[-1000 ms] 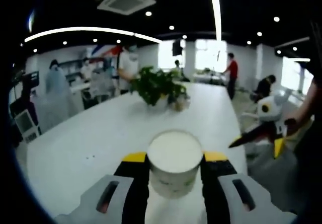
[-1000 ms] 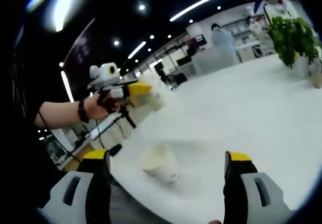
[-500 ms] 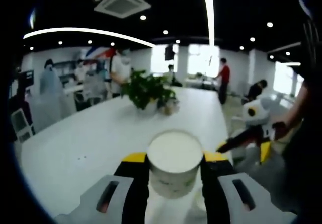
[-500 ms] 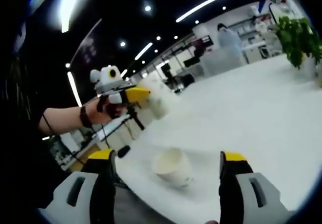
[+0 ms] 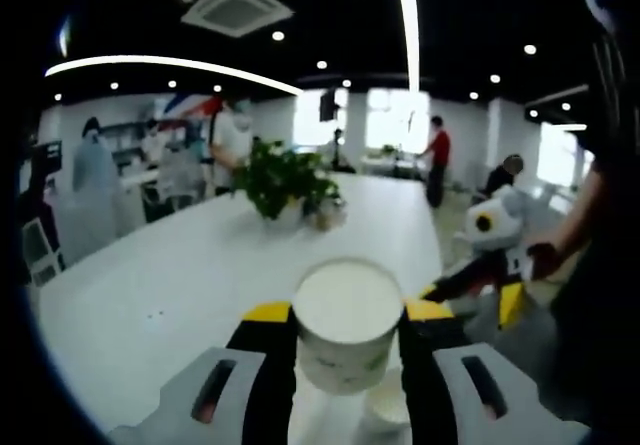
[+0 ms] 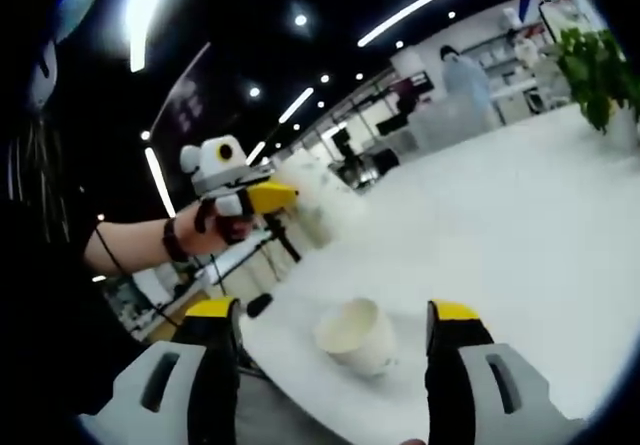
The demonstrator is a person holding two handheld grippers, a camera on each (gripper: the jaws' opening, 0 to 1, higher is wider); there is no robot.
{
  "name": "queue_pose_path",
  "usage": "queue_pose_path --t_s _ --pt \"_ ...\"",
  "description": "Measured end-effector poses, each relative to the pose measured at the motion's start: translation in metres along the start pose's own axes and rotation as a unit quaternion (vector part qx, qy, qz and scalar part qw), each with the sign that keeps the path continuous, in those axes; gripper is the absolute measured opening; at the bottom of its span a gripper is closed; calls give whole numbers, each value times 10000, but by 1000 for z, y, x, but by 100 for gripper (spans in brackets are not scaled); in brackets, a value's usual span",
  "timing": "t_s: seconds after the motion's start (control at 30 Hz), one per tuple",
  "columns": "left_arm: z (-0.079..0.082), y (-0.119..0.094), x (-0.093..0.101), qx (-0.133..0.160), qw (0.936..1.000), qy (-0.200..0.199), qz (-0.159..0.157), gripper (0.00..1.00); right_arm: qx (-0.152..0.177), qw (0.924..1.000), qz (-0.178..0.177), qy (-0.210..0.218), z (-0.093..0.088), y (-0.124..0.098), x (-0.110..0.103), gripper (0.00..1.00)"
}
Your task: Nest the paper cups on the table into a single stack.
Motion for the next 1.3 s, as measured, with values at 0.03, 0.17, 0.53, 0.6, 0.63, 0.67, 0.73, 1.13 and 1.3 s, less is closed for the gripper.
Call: queue_pose_path --t_s 0.03,0.17,0.53,0.6,0.63,0.67,0.73,1.13,1.3 --pt "0 -1 0 10 10000 57 24 38 2 10000 21 12 0 0 0 72" --pt "0 -2 1 23 10000 0 34 38 -7 9999 128 31 1 3 -3 70" --pt "6 -9 7 83 9999 87 -16 38 66 9994 351 28 7 14 -12 65" --pt "7 -10 8 97 9999 112 -45 38 58 9992 383 25 5 15 -14 64" --pt "8 -10 8 105 9999 111 -59 38 53 9992 395 23 5 16 -14 63" --pt "9 -11 9 108 9999 112 -66 38 53 9991 414 26 5 16 -15 63" --pt "11 -12 9 125 9998 131 -89 38 79 9990 447 39 5 17 -17 62" --pt "15 -10 17 202 9991 15 -376 38 344 9973 645 56 15 25 -21 48" --pt "15 -9 23 170 9987 -27 -489 38 476 9962 718 116 21 30 -21 43"
Point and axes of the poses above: the point that each gripper's makers call its tool centre point, and the gripper's own axes: y roughly forward along the fingers, x roughly to its right, z roughly out of its top, the point moved 7 cm from there along -y, roughly backward along the fingers, and after that the axes turned 2 degrees about -y, right-handed, at the moved point
